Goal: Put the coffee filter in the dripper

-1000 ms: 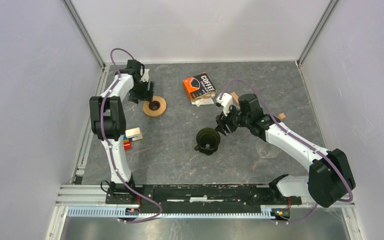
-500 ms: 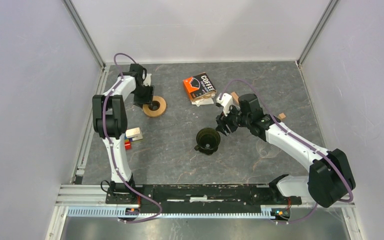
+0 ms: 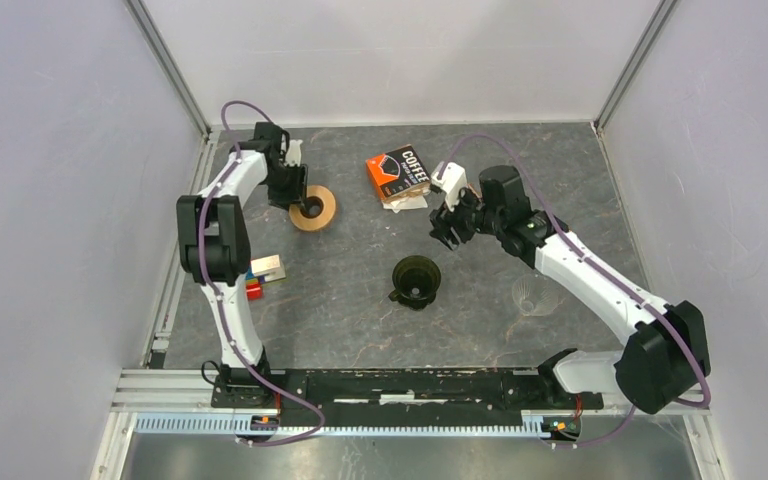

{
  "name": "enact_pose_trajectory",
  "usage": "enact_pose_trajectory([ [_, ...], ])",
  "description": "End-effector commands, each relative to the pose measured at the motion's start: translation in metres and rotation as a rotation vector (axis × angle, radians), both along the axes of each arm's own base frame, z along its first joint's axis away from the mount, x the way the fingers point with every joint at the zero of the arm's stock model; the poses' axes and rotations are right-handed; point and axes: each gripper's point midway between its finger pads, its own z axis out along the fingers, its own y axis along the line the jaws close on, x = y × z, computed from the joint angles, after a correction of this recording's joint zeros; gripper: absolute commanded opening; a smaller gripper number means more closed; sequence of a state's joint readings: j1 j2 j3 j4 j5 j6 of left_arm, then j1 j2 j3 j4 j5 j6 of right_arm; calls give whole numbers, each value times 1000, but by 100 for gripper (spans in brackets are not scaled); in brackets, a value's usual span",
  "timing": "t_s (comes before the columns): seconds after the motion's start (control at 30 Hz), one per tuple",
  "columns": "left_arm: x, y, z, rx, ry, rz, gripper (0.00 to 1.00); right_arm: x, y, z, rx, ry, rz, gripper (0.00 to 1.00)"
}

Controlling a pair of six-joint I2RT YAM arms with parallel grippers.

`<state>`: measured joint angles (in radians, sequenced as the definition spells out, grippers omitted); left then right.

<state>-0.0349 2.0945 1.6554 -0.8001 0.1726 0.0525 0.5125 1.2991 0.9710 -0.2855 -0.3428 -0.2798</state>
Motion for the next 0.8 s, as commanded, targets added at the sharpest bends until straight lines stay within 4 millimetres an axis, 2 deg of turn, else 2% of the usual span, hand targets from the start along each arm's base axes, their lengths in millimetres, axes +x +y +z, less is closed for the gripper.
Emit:
enact_pose_trajectory([
  [0.0, 7, -24, 81, -116, -196, -85, 15, 22, 17, 56, 89, -112, 9, 68],
  [0.07, 1, -36, 103, -163, -235, -111, 13, 25, 30, 71, 162, -106, 23, 70],
  [0.17, -16, -64, 137, -207, -300, -183, 12, 20, 53, 85, 291, -32, 69, 75],
  [0.27, -39, -99, 166, -208, -369, -300, 11, 16, 71, 87, 397, 68, 104, 79],
  [0.37, -61, -131, 185, -199, -440, -414, 10, 8, 85, 85, 465, 149, 162, 81],
  [0.43, -75, -152, 192, -182, -475, -485, 9, 1, 92, 85, 499, 186, 207, 83],
  [0.53, -87, -170, 197, -151, -504, -551, 8, -9, 93, 82, 529, 214, 237, 84],
  [0.63, -95, -180, 201, -143, -537, -586, 8, -17, 87, 78, 557, 228, 238, 84],
  [0.77, -100, -186, 202, -127, -570, -591, 6, -20, 75, 84, 631, 238, 223, 81],
])
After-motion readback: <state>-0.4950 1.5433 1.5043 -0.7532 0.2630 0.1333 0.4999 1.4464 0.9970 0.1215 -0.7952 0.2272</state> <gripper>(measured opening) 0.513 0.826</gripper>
